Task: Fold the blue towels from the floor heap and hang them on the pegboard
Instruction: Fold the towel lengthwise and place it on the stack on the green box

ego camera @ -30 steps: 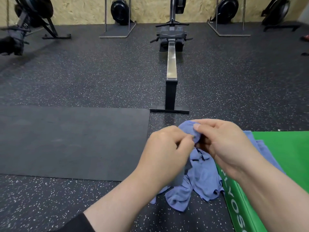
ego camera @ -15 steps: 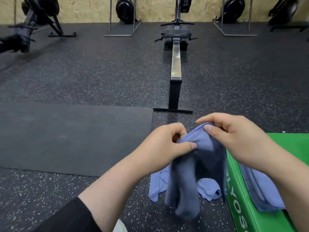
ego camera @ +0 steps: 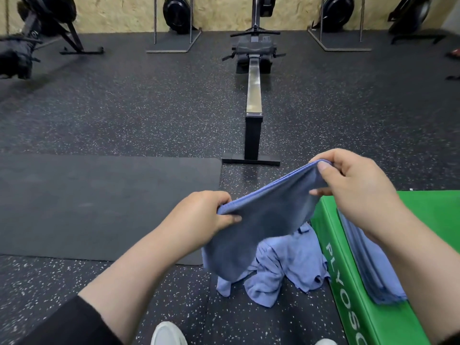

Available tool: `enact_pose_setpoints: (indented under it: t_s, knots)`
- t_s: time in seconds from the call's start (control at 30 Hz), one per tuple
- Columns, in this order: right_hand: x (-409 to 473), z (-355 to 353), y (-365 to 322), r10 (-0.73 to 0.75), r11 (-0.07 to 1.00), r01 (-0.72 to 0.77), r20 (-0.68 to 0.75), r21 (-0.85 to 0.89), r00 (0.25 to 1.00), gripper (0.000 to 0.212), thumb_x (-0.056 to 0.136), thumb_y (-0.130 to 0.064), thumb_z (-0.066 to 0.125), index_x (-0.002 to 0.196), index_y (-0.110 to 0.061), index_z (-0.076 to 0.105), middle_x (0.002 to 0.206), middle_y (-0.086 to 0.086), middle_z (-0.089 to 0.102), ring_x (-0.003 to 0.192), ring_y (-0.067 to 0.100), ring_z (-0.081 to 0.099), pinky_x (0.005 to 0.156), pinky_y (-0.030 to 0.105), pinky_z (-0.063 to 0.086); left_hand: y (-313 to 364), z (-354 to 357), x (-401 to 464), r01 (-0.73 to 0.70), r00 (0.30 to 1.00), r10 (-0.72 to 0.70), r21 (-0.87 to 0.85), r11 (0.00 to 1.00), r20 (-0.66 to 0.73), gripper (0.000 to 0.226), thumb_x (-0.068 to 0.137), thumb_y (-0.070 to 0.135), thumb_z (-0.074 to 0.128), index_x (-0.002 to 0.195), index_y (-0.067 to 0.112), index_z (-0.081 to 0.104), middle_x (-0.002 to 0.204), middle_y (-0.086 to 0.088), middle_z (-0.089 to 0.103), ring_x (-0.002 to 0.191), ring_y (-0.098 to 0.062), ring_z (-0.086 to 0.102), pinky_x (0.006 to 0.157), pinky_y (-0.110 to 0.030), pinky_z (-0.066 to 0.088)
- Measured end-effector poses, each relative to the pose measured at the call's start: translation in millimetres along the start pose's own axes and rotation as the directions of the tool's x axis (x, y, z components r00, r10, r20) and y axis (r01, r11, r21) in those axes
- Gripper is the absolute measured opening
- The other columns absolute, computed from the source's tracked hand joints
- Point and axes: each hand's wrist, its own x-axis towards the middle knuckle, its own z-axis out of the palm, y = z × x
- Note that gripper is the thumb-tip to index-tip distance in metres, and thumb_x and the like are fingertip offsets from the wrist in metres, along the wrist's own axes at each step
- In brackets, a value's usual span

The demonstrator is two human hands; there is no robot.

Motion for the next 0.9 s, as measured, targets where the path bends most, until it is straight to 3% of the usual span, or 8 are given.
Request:
enact_pose_setpoints:
  t_s: [0.2, 0.4, 0.53, 0.63, 0.73, 0.8, 0.9]
  knots:
    - [2, 0, 8, 0.034, 0.996, -0.033, -0.014, 0.081, 0.999, 0.031, 0.101, -0.014, 0.05, 0.089, -0.036, 0.07, 0.081, -0.015, 0.072, 0.079, 0.005, 0.073, 0.09, 0.05, 0.059, -13, -5, -2, 0.069, 0.995, -0.061, 0.107, 0.992, -0.082, 0.014, 0.092, 0.033, 0.062, 0.083, 0.022, 0.059, 0.073, 0.004, 0.06, 0.078, -0.022, 0.057, 0.057, -0.03, 0.037]
    - [1, -3, 12, 0.066, 0.996, -0.063, -0.036, 0.062, 0.997, 0.027, 0.096, -0.02, 0.049, 0.091, -0.037, 0.07, 0.088, -0.006, 0.074, 0.091, 0.017, 0.072, 0.089, 0.051, 0.058, -12, -5, -4, 0.056, 0.988, -0.043, 0.085, 0.995, -0.15, 0.009, 0.093, 0.021, 0.052, 0.085, 0.023, 0.055, 0.081, 0.005, 0.058, 0.078, -0.02, 0.054, 0.058, -0.029, 0.037]
    - [-1, -4, 15, 0.069, 0.997, -0.068, -0.047, 0.027, 0.996, 0.024, 0.094, -0.024, 0.048, 0.092, -0.035, 0.069, 0.088, -0.006, 0.074, 0.091, 0.016, 0.073, 0.091, 0.052, 0.057, -15, -3, -6, 0.029, 0.993, -0.02, 0.082, 0.996, -0.115, 0.009, 0.093, 0.027, 0.058, 0.095, 0.031, 0.05, 0.082, 0.007, 0.067, 0.074, -0.019, 0.06, 0.064, -0.034, 0.046]
    - [-2, -5, 15, 0.073, 0.997, -0.073, -0.068, 0.003, 0.995, 0.024, 0.09, -0.032, 0.045, 0.094, -0.035, 0.068, 0.09, -0.007, 0.074, 0.093, 0.019, 0.072, 0.091, 0.053, 0.056, -19, -3, -7, 0.024, 0.994, -0.012, 0.106, 0.994, -0.108, 0.016, 0.092, 0.029, 0.063, 0.096, 0.034, 0.048, 0.082, 0.007, 0.066, 0.075, -0.021, 0.06, 0.064, -0.035, 0.043]
    - [-3, -6, 14, 0.066, 0.997, -0.069, -0.093, -0.025, 0.993, 0.022, 0.095, -0.024, 0.047, 0.093, -0.029, 0.069, 0.091, -0.006, 0.074, 0.092, 0.02, 0.071, 0.09, 0.05, 0.055, -22, -5, -9, 0.089, 0.987, -0.066, 0.154, 0.984, -0.148, 0.014, 0.091, 0.029, 0.064, 0.097, 0.036, 0.053, 0.075, 0.01, 0.058, 0.08, -0.022, 0.056, 0.062, -0.033, 0.036]
    - [-4, -7, 13, 0.058, 0.997, -0.063, -0.113, -0.045, 0.992, 0.022, 0.098, -0.019, 0.048, 0.093, -0.026, 0.069, 0.091, -0.006, 0.073, 0.093, 0.021, 0.069, 0.089, 0.047, 0.054, -25, -7, -9, 0.147, 0.978, -0.116, 0.173, 0.974, -0.175, 0.008, 0.092, 0.027, 0.064, 0.09, 0.032, 0.059, 0.071, 0.013, 0.054, 0.08, -0.02, 0.054, 0.063, -0.032, 0.034]
    - [-6, -11, 13, 0.063, 0.995, -0.073, -0.133, -0.069, 0.989, 0.022, 0.098, -0.021, 0.047, 0.094, -0.026, 0.068, 0.091, -0.005, 0.072, 0.093, 0.023, 0.068, 0.088, 0.046, 0.054, -32, -11, -12, 0.202, 0.963, -0.167, 0.161, 0.966, -0.21, 0.019, 0.089, 0.029, 0.068, 0.075, 0.024, 0.055, 0.069, 0.01, 0.058, 0.076, -0.021, 0.058, 0.062, -0.032, 0.035]
